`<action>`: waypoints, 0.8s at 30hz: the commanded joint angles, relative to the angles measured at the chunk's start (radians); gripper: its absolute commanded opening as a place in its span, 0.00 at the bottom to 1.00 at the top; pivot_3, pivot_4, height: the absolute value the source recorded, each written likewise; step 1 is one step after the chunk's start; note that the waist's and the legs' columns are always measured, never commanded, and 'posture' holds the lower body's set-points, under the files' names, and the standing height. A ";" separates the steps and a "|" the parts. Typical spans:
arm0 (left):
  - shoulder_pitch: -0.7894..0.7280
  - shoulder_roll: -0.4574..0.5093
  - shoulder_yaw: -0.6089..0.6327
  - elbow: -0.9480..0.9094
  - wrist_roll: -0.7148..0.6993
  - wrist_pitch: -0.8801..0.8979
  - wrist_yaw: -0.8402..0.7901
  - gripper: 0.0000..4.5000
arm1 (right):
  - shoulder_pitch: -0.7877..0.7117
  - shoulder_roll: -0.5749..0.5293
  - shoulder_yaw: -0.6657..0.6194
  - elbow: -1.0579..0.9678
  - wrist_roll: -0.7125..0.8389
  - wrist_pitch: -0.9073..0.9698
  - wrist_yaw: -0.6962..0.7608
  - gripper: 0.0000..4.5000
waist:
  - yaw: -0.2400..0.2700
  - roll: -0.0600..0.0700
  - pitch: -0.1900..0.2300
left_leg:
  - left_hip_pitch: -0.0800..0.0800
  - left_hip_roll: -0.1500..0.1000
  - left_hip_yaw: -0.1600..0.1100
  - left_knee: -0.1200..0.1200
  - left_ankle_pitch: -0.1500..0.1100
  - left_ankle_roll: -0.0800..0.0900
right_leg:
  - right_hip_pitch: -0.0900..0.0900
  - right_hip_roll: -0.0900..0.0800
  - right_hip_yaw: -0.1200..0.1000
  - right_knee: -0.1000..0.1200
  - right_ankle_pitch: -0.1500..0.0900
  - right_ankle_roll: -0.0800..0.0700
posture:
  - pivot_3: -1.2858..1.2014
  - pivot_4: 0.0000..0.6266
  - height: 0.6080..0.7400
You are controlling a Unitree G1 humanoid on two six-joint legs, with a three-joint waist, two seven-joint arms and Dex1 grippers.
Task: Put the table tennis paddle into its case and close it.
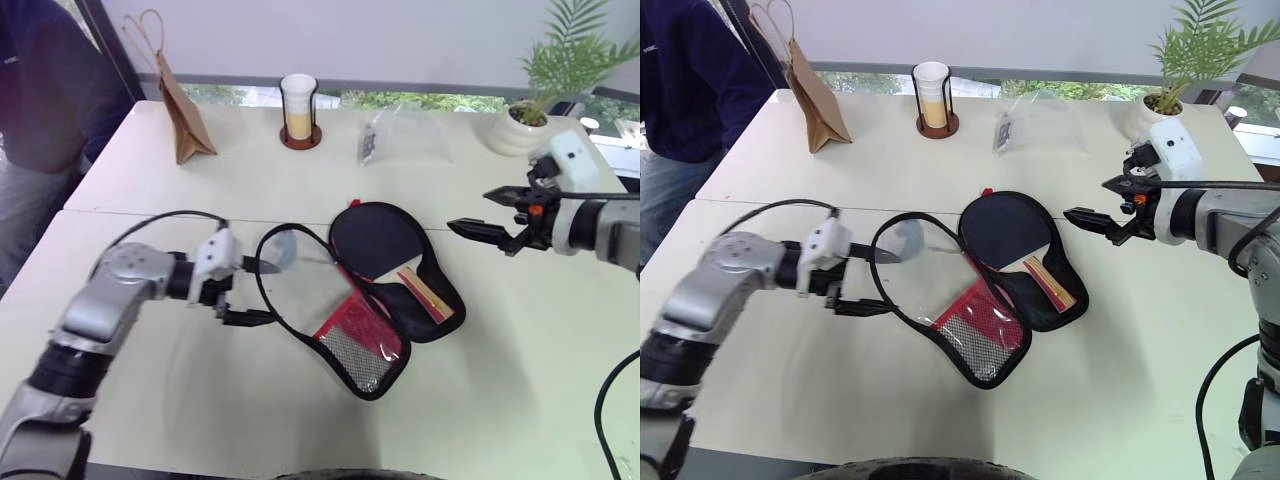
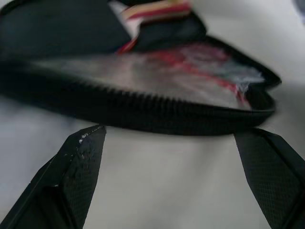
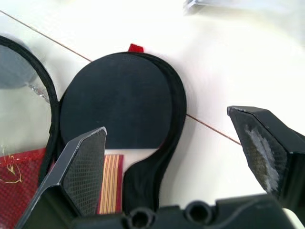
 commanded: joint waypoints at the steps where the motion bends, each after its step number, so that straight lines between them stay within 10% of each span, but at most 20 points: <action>1: -0.150 -0.137 -0.030 0.134 -0.002 -0.009 0.016 0.98 | -0.019 -0.048 -0.102 0.003 -0.008 -0.008 -0.016 0.99 | 0.005 0.000 0.000 | 0.000 0.000 0.000 0.000 0.000 0.000 | 0.000 0.000 0.000 0.000 0.000 0.000 | 0.52 0.24 1.00; 10: -0.483 -0.492 -0.084 0.797 0.210 -0.317 0.142 0.98 | 0.104 -0.078 -0.221 -0.013 0.005 0.026 -0.026 0.99 | 0.002 -0.001 0.001 | 0.000 -0.002 0.001 0.002 0.000 0.001 | 0.002 0.000 -0.001 0.000 0.000 0.001 | 0.52 0.24 1.00; 24: -0.422 -0.281 0.032 0.491 0.101 -0.154 -0.078 0.98 | 0.092 0.031 0.104 0.321 0.000 -0.163 0.211 0.99 | -0.005 -0.002 0.001 | 0.000 0.001 0.003 0.001 0.002 -0.003 | 0.000 0.002 0.001 0.001 0.000 0.001 | 0.52 0.24 1.00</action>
